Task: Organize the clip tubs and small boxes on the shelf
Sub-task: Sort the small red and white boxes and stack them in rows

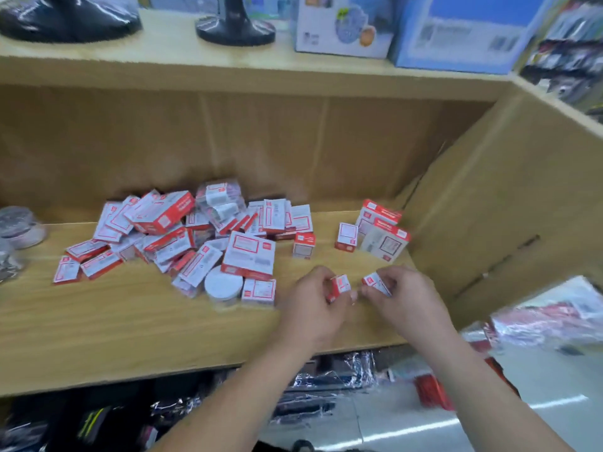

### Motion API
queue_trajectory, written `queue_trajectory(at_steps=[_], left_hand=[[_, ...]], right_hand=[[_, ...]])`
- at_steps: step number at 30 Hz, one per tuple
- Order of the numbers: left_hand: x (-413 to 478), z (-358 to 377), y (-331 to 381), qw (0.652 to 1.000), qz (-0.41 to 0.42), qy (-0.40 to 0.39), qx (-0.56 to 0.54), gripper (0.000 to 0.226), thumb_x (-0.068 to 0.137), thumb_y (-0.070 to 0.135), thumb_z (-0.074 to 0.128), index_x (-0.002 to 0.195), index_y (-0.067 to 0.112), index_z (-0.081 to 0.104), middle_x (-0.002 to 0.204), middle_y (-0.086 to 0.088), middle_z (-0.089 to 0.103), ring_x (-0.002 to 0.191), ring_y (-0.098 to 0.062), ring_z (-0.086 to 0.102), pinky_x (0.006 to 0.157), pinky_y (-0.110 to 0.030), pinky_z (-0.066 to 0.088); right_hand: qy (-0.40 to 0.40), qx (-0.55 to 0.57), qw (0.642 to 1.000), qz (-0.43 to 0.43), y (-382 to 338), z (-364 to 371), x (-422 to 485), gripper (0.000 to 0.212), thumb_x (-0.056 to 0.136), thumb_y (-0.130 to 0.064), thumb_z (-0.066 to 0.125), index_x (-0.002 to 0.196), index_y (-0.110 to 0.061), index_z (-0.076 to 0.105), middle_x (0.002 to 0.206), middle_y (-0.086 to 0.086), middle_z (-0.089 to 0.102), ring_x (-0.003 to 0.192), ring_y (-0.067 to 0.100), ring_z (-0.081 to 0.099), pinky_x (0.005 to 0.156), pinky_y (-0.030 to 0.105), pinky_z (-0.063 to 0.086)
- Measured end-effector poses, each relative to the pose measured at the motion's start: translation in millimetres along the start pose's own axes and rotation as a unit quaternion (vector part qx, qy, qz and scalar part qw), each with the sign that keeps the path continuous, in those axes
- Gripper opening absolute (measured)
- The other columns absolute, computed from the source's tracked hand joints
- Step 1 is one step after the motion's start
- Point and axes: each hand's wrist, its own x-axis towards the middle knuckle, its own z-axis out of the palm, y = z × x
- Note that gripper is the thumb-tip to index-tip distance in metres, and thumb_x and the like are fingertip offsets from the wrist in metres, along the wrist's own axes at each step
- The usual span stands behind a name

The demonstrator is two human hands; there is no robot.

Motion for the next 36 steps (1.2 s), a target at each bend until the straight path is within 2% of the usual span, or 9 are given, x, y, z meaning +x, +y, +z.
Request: queue_trajectory(at_steps=[6, 9, 13, 17, 20, 26, 29, 32, 36], left_hand=[[1, 20, 1, 0.997, -0.028, -0.015, -0.070, 0.043, 0.080, 0.031, 0.076, 0.121, 0.021, 0.065, 0.103, 0.009, 0.068, 0.093, -0.009, 0.068, 0.082, -0.040, 0.060], [-34, -2, -14, 0.999, 0.004, 0.015, -0.047, 0.029, 0.083, 0.030, 0.070, 0.112, 0.026, 0.068, 0.104, 0.011, 0.066, 0.094, -0.007, 0.065, 0.081, -0.035, 0.059], [-63, -47, -27, 0.995, 0.037, 0.092, -0.018, 0.017, 0.085, 0.017, 0.069, 0.097, 0.028, 0.072, 0.093, 0.012, 0.064, 0.082, -0.015, 0.066, 0.071, -0.033, 0.056], [-68, -99, -47, 0.976, 0.016, 0.209, 0.063, 0.038, 0.083, 0.017, 0.071, 0.120, 0.024, 0.069, 0.110, 0.017, 0.055, 0.090, -0.010, 0.060, 0.078, -0.028, 0.052], [-59, -121, -60, 0.965, -0.011, 0.184, 0.189, 0.065, 0.084, 0.019, 0.075, 0.145, 0.022, 0.053, 0.119, 0.014, 0.039, 0.095, -0.010, 0.054, 0.079, -0.013, 0.037], [-63, -123, -71, 0.965, 0.021, 0.177, 0.190, 0.048, 0.087, 0.030, 0.072, 0.132, 0.024, 0.057, 0.133, 0.001, 0.043, 0.115, -0.019, 0.054, 0.089, -0.028, 0.049], [-65, -126, -75, 0.963, 0.036, 0.179, 0.199, 0.038, 0.084, 0.033, 0.075, 0.116, 0.021, 0.059, 0.131, 0.003, 0.050, 0.112, -0.021, 0.059, 0.084, -0.028, 0.051], [-59, -134, -76, 0.960, 0.034, 0.173, 0.219, 0.035, 0.080, 0.031, 0.078, 0.108, 0.021, 0.058, 0.124, 0.007, 0.053, 0.107, -0.020, 0.061, 0.078, -0.029, 0.052], [-58, -144, -82, 0.953, 0.031, 0.181, 0.241, 0.038, 0.079, 0.033, 0.080, 0.112, 0.019, 0.065, 0.124, 0.005, 0.056, 0.109, -0.021, 0.061, 0.078, -0.033, 0.055]], right_hand=[[0.065, -0.005, 0.997, -0.032, 14, -7, 6, 0.039, 0.087, -0.045, 0.071, 0.117, -0.020, 0.070, 0.117, 0.003, 0.063, 0.114, 0.029, 0.057, 0.086, 0.039, 0.052], [0.098, 0.078, 0.986, -0.110, 2, 4, -7, 0.025, 0.086, -0.033, 0.074, 0.107, -0.022, 0.074, 0.105, -0.004, 0.064, 0.100, 0.018, 0.061, 0.081, 0.037, 0.053], [-0.011, 0.198, 0.962, -0.188, -36, 34, -14, 0.022, 0.081, -0.022, 0.081, 0.102, -0.020, 0.075, 0.089, -0.012, 0.063, 0.079, 0.008, 0.061, 0.076, 0.032, 0.053], [-0.050, 0.220, 0.949, -0.221, -72, 60, -17, 0.031, 0.078, -0.022, 0.082, 0.105, -0.031, 0.070, 0.096, -0.018, 0.062, 0.081, 0.007, 0.063, 0.078, 0.036, 0.055], [-0.041, 0.209, 0.949, -0.232, -92, 79, -22, 0.038, 0.077, -0.029, 0.082, 0.108, -0.037, 0.063, 0.101, -0.019, 0.057, 0.090, 0.007, 0.061, 0.081, 0.034, 0.054], [0.013, 0.236, 0.948, -0.211, -99, 78, -21, 0.046, 0.073, -0.040, 0.087, 0.106, -0.038, 0.054, 0.107, -0.024, 0.050, 0.098, -0.002, 0.059, 0.082, 0.027, 0.050], [-0.038, 0.246, 0.949, -0.194, -113, 77, -6, 0.055, 0.071, -0.051, 0.085, 0.118, -0.035, 0.060, 0.117, -0.018, 0.056, 0.107, -0.004, 0.057, 0.091, 0.024, 0.049], [-0.086, 0.270, 0.951, -0.123, -131, 90, 7, 0.072, 0.056, -0.071, 0.084, 0.116, -0.038, 0.059, 0.117, -0.014, 0.064, 0.109, 0.001, 0.061, 0.094, 0.033, 0.054], [-0.106, 0.306, 0.944, -0.062, -147, 96, 12, 0.063, 0.056, -0.041, 0.097, 0.103, -0.033, 0.054, 0.101, -0.015, 0.070, 0.093, 0.001, 0.068, 0.078, 0.031, 0.060]])
